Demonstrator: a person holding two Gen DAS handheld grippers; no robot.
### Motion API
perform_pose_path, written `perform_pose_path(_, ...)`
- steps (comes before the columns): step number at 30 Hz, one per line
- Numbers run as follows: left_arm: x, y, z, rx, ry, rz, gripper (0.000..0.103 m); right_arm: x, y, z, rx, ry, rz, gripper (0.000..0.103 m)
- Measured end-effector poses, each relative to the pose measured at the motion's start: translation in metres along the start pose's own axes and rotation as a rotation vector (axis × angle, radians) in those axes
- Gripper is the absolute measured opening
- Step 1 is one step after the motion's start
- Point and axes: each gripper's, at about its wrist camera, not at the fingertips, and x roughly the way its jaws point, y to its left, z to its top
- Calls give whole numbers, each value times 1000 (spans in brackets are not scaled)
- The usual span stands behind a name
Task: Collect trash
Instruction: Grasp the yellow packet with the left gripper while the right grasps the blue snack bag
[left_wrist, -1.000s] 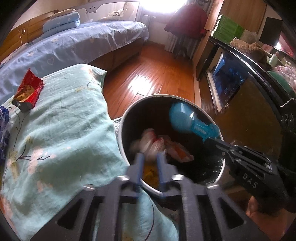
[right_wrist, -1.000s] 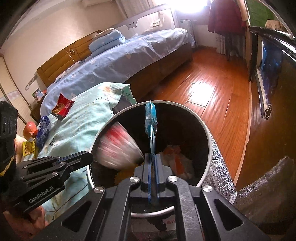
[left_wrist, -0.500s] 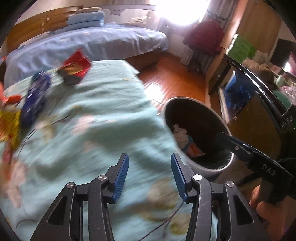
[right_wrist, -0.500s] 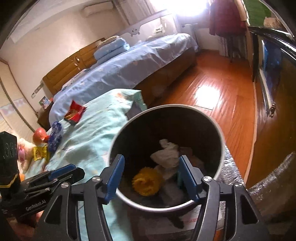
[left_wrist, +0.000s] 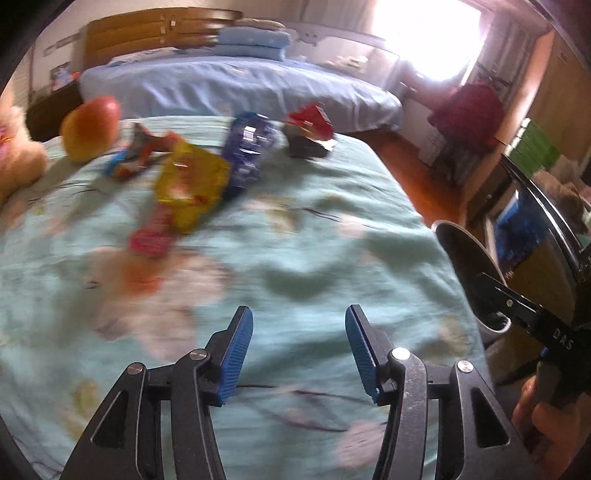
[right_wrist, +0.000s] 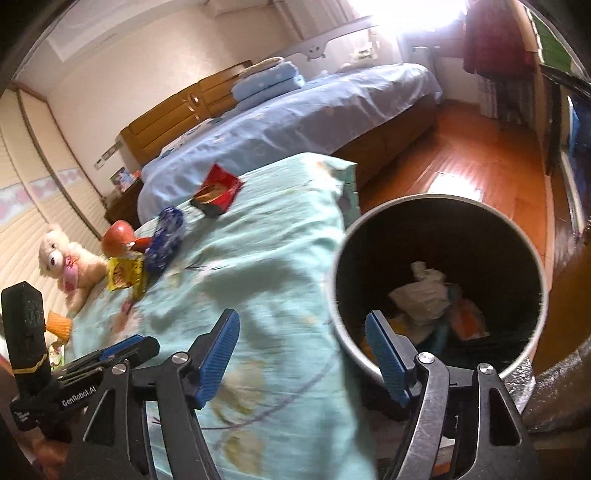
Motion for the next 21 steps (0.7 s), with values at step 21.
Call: perform_pose_path(21,11,67,57,-115,-80,56,55,44,63,7,-80,61,71,76)
